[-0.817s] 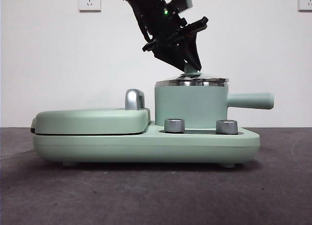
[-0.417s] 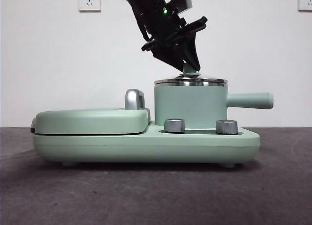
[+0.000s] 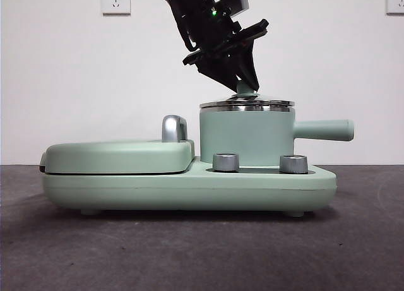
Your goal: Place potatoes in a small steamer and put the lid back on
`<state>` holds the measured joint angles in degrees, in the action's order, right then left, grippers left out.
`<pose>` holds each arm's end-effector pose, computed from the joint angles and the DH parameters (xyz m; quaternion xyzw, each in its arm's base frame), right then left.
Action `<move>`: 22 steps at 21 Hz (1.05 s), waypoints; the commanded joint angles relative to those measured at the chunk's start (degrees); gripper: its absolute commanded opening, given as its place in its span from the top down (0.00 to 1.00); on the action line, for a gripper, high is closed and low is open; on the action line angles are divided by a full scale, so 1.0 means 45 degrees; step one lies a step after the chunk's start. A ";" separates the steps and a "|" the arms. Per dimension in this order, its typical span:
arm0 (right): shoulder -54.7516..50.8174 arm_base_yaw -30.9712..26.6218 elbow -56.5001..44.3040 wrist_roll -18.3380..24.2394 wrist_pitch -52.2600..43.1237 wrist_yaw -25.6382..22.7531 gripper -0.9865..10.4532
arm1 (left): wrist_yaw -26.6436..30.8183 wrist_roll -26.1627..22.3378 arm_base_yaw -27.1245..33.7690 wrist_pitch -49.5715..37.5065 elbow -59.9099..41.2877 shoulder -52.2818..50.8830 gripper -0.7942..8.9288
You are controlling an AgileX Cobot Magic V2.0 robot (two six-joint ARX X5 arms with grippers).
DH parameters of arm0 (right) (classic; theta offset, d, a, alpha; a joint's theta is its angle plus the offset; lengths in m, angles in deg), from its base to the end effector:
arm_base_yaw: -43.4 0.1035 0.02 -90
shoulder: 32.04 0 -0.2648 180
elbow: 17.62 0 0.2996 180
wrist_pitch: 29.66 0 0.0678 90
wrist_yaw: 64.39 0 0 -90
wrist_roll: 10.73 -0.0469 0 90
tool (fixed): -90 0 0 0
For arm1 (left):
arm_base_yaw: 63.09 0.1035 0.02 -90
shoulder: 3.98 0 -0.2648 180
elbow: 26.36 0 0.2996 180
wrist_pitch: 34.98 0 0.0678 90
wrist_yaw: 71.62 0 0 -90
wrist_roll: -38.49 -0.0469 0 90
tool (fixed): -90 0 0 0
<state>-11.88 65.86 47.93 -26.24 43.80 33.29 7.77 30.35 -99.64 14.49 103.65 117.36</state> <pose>0.0740 0.0374 0.3543 0.0955 0.2723 0.2175 0.9324 0.4288 -0.3286 0.3004 0.1390 0.3122 -0.3981 0.8513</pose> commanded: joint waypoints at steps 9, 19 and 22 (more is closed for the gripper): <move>0.0000 0.0063 0.0073 -0.0175 -0.0126 -0.0044 0.61 | 0.0068 0.0073 -0.0112 -0.0330 0.0627 0.0661 0.47; 0.0000 0.0063 0.0073 -0.0160 -0.0141 0.0000 0.61 | 0.0068 0.0384 -0.0039 0.4541 0.1035 -0.1768 0.44; 0.0000 0.0063 0.0073 -0.0107 -0.0141 0.0447 0.61 | 0.0068 0.0389 0.0151 0.7796 0.1025 -0.2773 0.44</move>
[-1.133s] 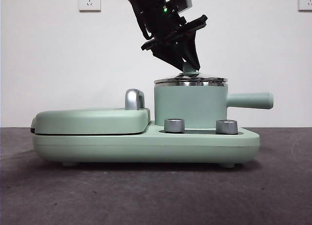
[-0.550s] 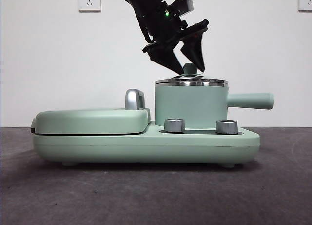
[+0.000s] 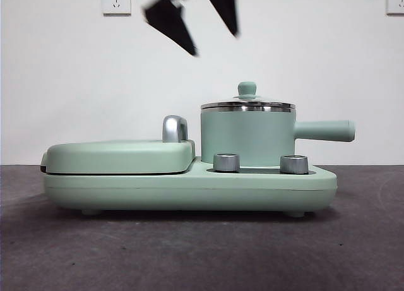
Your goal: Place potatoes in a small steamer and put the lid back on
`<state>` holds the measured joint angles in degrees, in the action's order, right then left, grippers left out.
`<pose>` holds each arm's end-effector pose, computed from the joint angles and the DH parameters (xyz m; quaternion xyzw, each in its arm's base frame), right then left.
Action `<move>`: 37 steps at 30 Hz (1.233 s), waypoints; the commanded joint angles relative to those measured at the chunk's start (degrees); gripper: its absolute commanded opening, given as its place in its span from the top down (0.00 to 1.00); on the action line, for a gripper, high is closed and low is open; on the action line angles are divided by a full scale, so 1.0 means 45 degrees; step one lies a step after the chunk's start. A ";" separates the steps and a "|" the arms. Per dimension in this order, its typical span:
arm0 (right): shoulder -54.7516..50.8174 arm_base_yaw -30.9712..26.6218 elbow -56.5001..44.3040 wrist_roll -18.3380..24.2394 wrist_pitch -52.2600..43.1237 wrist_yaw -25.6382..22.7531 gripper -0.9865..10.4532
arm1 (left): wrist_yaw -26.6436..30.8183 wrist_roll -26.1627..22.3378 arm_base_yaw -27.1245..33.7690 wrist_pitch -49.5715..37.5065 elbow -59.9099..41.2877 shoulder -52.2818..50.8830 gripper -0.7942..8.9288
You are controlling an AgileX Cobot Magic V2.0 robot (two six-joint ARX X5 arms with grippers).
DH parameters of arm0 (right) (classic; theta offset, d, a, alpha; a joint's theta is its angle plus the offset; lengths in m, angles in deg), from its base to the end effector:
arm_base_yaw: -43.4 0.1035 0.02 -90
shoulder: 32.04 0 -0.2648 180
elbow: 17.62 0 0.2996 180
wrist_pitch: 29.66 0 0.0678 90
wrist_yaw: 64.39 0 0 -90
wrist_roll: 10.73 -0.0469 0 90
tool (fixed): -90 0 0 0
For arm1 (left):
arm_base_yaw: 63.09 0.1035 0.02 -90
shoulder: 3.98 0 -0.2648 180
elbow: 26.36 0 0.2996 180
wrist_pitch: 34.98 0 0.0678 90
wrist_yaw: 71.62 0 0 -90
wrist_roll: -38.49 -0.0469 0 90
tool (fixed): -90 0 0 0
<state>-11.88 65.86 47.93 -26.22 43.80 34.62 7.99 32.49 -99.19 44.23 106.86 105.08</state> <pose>0.0735 0.0383 0.3543 0.0977 0.2741 0.2282 0.9291 0.3546 -0.2691 0.3830 0.1453 0.4316 -0.3731 0.8083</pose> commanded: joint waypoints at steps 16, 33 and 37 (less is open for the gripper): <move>0.0005 0.0063 0.0073 0.0520 -0.0738 0.0578 0.61 | -0.1146 0.0389 0.0010 0.0107 -0.9855 -0.9680 0.44; 0.0005 0.0063 0.0073 0.0928 -0.0704 0.0233 0.90 | -0.1122 0.2545 0.0029 -0.2637 -1.6796 -1.8209 0.91; 0.0000 0.0063 0.0073 0.0928 -0.0704 0.0238 0.90 | -0.1122 0.2545 0.0029 -0.2686 -1.6791 -1.8875 0.91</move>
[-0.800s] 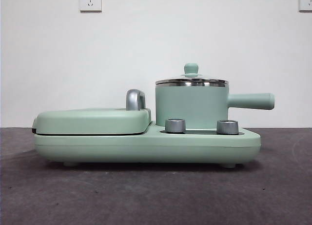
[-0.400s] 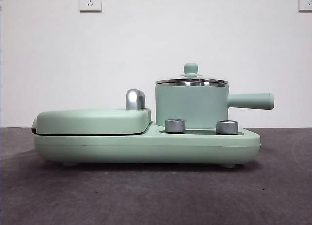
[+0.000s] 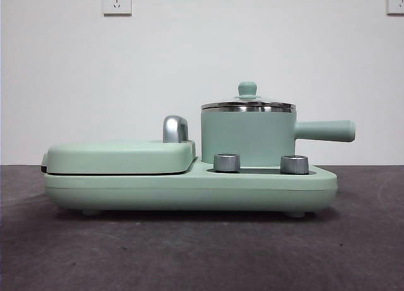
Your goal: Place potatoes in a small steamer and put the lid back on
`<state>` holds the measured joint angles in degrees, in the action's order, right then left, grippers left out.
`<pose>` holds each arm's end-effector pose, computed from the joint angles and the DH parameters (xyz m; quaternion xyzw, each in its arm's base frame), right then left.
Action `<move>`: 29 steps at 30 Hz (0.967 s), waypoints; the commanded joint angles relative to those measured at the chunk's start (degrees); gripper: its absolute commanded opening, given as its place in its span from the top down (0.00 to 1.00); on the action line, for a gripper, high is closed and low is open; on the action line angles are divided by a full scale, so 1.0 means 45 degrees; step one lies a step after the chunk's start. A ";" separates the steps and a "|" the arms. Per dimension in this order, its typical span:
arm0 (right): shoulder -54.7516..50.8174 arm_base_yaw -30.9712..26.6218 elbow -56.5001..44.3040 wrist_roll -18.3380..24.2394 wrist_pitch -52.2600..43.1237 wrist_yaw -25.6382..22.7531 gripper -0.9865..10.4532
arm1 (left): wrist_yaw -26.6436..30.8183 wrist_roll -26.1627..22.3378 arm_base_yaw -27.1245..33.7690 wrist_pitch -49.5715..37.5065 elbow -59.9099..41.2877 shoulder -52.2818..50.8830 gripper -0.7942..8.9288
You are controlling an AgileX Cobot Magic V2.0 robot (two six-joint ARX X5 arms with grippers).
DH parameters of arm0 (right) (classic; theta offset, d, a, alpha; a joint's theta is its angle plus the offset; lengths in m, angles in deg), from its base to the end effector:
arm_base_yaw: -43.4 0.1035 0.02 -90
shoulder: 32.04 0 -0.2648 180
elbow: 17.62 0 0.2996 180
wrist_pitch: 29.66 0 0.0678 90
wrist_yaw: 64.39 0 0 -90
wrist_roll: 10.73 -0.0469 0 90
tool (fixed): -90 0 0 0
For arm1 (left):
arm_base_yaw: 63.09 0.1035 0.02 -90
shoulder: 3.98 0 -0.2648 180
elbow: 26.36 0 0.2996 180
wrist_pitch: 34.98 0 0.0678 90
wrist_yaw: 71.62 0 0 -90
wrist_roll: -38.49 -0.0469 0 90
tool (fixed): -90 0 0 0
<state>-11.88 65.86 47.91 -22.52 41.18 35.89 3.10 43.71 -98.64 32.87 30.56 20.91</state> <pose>0.0751 0.0401 0.3590 0.0729 0.2463 0.2509 0.9333 0.0949 -0.0830 0.3077 0.0149 0.3210 -0.3942 0.8610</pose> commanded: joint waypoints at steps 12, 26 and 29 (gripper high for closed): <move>0.0000 0.0063 0.0078 0.0107 -0.0121 -0.0044 0.90 | -0.0024 0.0053 0.0024 -0.0257 0.0112 -0.0918 0.91; -0.0015 0.0063 0.0078 0.0107 -0.0126 -0.0049 0.90 | 0.0160 -0.0840 0.6115 -0.6946 -0.4031 -0.3910 0.91; -0.0019 0.0063 0.0078 0.0107 -0.0126 -0.0039 0.90 | 0.0160 -0.0141 0.7150 -0.9092 -0.6271 -0.4469 0.91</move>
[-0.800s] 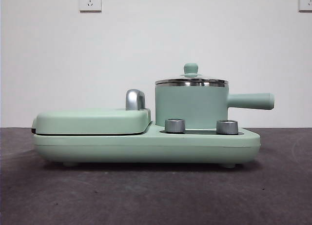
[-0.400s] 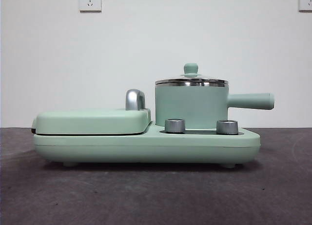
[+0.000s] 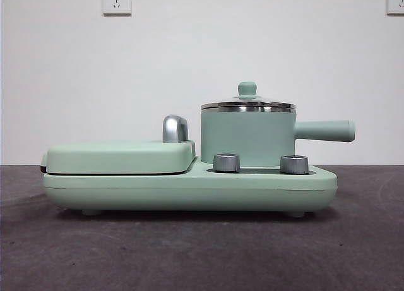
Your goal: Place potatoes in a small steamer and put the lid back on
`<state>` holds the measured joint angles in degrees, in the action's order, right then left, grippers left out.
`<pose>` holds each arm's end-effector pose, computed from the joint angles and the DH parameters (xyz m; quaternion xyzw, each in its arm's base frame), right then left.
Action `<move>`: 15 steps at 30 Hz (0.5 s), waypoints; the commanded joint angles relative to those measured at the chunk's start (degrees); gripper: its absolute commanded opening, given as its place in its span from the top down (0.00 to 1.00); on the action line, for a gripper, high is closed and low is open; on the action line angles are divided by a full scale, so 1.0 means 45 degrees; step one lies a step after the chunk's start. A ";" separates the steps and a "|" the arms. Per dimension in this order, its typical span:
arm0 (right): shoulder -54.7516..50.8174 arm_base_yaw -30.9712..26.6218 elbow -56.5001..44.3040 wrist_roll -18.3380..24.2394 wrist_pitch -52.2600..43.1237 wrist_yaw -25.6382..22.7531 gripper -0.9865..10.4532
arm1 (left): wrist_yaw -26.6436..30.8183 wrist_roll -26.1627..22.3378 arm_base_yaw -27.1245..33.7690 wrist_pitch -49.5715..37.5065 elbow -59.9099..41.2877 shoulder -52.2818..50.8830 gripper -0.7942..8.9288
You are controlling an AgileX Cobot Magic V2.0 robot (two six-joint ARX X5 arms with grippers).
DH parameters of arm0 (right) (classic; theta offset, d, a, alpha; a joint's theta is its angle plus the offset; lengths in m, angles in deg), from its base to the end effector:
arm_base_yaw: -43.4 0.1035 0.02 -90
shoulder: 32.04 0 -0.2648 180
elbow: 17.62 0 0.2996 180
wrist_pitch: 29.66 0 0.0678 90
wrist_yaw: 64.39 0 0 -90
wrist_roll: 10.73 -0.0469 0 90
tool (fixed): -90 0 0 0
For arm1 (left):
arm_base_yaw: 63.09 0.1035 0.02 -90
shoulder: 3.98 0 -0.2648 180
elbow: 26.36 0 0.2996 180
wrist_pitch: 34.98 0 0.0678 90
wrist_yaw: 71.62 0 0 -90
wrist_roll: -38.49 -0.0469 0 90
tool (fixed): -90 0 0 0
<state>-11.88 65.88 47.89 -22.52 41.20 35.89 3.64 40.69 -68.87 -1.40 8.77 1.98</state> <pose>0.0752 0.0402 0.3588 0.0728 0.2466 0.2510 0.9332 0.1292 -0.0251 0.2683 -0.0219 0.0418 -0.1772 0.9830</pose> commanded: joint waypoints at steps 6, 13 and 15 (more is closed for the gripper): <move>-0.0019 0.0058 0.0083 0.0107 -0.0131 -0.0044 0.90 | 0.0228 0.1229 0.1632 -0.2341 -0.4265 -0.0933 0.91; -0.0019 0.0058 0.0092 0.0107 -0.0136 -0.0044 0.90 | 0.1948 0.1190 0.1676 -0.2934 -0.5071 -0.1224 0.91; -0.0019 0.0058 0.0092 0.0107 -0.0136 -0.0044 0.90 | 0.2594 0.1195 0.1676 -0.2909 -0.5071 -0.1287 0.91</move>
<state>-12.03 65.86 47.89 -22.52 41.18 35.91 14.11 46.22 -61.44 -13.84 -12.96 -3.57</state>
